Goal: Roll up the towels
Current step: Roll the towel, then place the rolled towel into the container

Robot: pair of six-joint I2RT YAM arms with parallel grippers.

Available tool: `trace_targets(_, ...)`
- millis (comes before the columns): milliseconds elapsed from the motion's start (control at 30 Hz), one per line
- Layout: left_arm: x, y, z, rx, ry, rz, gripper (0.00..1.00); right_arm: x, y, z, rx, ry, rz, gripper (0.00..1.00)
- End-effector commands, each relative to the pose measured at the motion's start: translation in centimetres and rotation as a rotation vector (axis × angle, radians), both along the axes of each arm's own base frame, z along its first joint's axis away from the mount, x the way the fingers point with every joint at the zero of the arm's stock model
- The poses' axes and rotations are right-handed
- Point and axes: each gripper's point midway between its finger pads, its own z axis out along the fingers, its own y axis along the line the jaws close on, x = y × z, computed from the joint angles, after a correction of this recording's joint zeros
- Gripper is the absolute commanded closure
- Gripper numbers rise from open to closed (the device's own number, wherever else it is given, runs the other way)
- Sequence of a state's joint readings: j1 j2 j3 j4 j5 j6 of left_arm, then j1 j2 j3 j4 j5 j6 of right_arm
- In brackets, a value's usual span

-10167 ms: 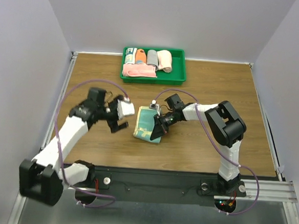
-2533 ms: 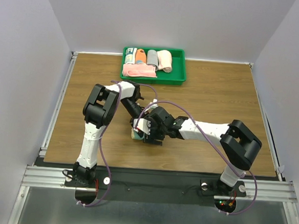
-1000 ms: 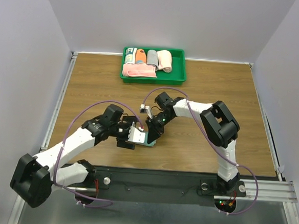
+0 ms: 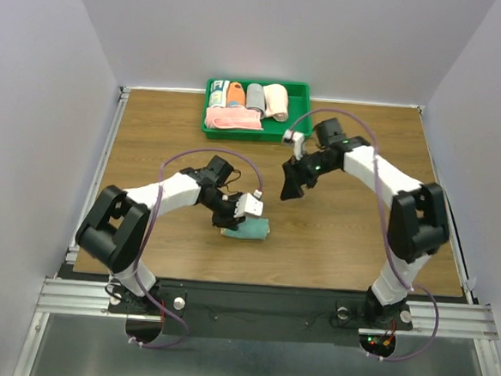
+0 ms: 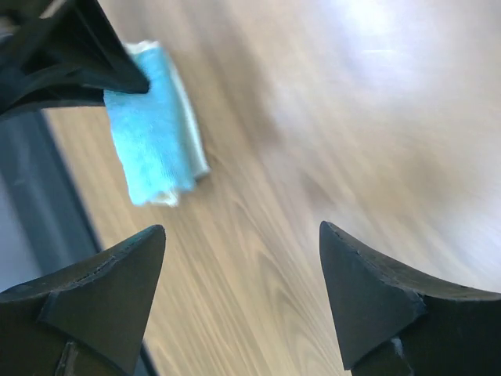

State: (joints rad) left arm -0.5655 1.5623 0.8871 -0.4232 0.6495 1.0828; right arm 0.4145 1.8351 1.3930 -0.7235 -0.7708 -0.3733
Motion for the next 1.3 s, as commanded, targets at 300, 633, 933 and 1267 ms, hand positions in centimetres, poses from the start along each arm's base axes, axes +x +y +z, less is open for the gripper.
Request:
trace_targets(300,-2.4,3.4,-3.4,0.155,0.473,0.044,0.87,-4.5,-1.6,6.7,-0.125,-0.434,0.045,0.28)
trace_targets(633,-0.9,3.1,-3.2,0.128,0.555,0.074,0.88,-8.5,5.3,2.8,-0.268,-0.679,0.199,0.27)
trace_targets(933,-0.3,3.2,-3.7,0.125,0.594,0.06,0.88,-8.5,9.3,-1.0,-0.335,-0.904,0.269,0.19)
trace_targets(1267,0.1,3.4,-3.9,0.13,0.619,0.046,0.88,-7.8,8.3,-4.0,-0.395,-1.039,0.333,0.18)
